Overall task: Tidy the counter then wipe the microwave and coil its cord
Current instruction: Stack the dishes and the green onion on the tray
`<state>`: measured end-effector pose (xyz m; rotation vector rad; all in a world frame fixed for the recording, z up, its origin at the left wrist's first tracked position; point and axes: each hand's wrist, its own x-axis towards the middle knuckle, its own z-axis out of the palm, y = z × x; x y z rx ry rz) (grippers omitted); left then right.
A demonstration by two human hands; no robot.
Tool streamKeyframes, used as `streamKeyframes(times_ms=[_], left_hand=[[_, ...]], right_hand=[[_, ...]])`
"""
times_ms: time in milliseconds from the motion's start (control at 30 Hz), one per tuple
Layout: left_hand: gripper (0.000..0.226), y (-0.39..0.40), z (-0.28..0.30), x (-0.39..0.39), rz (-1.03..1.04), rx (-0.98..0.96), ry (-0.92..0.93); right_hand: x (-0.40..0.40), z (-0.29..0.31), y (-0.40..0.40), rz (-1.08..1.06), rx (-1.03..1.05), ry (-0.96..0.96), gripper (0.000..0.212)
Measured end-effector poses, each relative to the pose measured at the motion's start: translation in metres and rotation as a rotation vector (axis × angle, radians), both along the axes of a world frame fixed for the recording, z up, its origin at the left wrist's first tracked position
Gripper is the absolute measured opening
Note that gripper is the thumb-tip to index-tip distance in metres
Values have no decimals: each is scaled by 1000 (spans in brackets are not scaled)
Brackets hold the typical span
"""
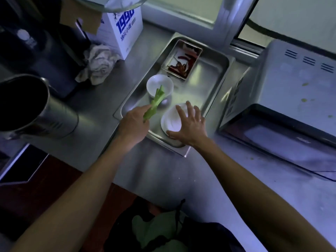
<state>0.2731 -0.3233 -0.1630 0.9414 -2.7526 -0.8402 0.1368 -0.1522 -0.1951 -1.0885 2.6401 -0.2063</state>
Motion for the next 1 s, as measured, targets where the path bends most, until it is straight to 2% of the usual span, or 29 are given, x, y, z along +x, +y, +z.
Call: streamKeyframes(times_ms=[133, 333, 500, 733, 833, 1000], left_hand=[[49, -37, -9, -17, -84, -2, -14], [54, -62, -19, -32, -232, 46, -34], [56, -70, -26, -38, -312, 65, -81], [56, -66, -32, -48, -378, 38, -49], [54, -62, -32, -54, -433, 77, -31], [51, -52, -39, -65, -439, 78, -41]], right_hand=[[4, -18, -27, -69, 72, -73, 109], [7, -37, -43, -184, 145, -173, 109], [9, -45, -52, -247, 152, -207, 106], [5, -52, -54, -280, 123, -223, 105], [5, -48, -50, -307, 66, -222, 97], [7, -28, -29, -387, -199, -154, 80]])
